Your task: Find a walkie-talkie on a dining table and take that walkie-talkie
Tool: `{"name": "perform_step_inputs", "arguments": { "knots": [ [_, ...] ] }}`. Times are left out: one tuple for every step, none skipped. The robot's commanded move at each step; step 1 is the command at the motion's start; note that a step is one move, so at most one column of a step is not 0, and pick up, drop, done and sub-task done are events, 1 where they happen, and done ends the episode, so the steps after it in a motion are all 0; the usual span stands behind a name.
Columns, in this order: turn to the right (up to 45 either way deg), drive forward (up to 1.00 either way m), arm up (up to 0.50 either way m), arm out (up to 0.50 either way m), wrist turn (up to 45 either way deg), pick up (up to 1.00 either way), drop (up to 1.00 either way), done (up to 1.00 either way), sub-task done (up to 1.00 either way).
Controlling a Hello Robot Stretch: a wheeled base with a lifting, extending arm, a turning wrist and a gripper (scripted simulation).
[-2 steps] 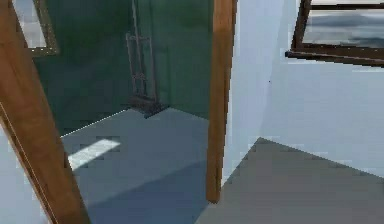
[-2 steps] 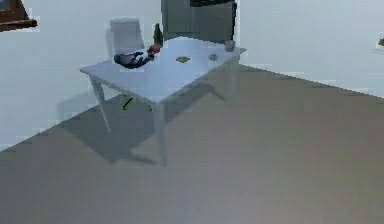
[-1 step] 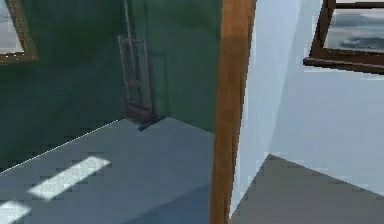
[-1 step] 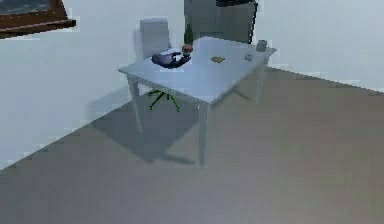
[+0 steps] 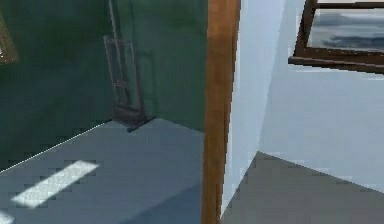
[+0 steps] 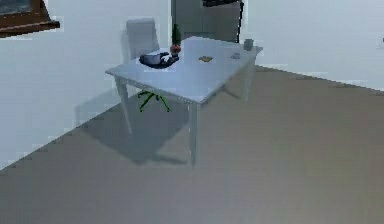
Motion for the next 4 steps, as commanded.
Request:
{"name": "perform_step_inputs", "arguments": {
  "knots": [
    [0.0,0.4,0.0,0.0,0.0,0.0,0.0,0.0,0.0],
    [-45.0,0.0,0.0,0.0,0.0,0.0,0.0,0.0,0.0],
    [-9.0,0.0,0.0,0.0,0.0,0.0,0.0,0.0,0.0],
    [0.0,0.75,0.0,0.0,0.0,0.0,0.0,0.0,0.0]
  ]
}}
